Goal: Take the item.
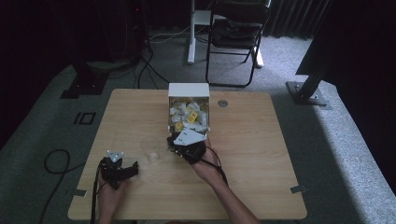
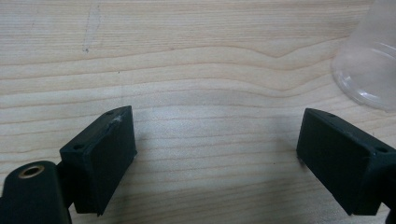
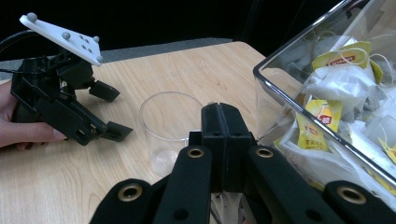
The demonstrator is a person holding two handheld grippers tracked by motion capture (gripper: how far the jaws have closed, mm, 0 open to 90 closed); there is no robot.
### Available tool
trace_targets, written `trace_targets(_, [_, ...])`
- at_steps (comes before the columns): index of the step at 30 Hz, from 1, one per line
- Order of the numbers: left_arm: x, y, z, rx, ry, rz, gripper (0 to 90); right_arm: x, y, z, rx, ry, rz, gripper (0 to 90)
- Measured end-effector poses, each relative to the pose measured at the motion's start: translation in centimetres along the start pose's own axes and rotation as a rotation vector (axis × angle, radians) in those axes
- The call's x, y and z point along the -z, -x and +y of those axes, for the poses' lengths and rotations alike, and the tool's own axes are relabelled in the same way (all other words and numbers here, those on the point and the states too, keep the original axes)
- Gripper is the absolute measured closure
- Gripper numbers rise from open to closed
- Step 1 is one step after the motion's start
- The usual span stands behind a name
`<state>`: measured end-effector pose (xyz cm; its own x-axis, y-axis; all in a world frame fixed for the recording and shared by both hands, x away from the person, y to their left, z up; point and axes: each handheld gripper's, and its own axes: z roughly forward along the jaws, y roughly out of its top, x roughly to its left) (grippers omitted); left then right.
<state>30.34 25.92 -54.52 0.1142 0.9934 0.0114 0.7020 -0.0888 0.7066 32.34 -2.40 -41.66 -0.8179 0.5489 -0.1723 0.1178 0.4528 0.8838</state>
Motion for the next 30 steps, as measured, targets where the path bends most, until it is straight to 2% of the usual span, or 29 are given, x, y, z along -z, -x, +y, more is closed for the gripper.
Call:
trace_targets(10, [0.0, 0.0, 0.0, -0.004, -0.002, 0.000, 12.6, -0.4, -0.4, 0.5, 0.006, 0.003, 0.014, 90.0])
trace_targets(30, [0.0, 0.0, 0.0, -0.002, 0.000, 0.001, 12.6, -1.3, -0.7, 1.2, -0.013, 0.000, 0.025, 90.0])
